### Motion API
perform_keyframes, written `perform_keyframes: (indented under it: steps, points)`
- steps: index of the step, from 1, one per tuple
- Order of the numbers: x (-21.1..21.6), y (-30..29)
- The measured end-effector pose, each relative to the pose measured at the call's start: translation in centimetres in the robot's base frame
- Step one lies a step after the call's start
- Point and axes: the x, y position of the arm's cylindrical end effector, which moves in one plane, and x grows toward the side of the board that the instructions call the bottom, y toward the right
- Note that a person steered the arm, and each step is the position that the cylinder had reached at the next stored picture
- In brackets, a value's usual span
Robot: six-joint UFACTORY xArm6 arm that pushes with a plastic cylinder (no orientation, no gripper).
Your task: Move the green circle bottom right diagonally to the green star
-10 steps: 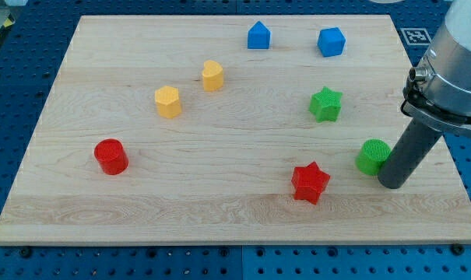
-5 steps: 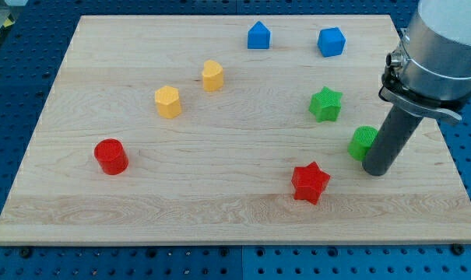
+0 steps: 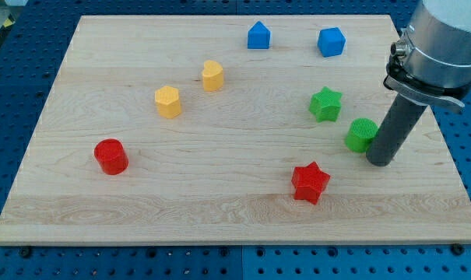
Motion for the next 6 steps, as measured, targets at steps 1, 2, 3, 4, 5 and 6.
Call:
perform_keyframes:
  steps: [1, 2, 3, 4, 5, 6]
  points:
    - [0.0, 0.0]
    - [-0.2, -0.9]
    - [-0.3, -0.9]
    - [-0.3, 0.6]
    - [-0.3, 1.7]
    - [-0.3, 1.7]
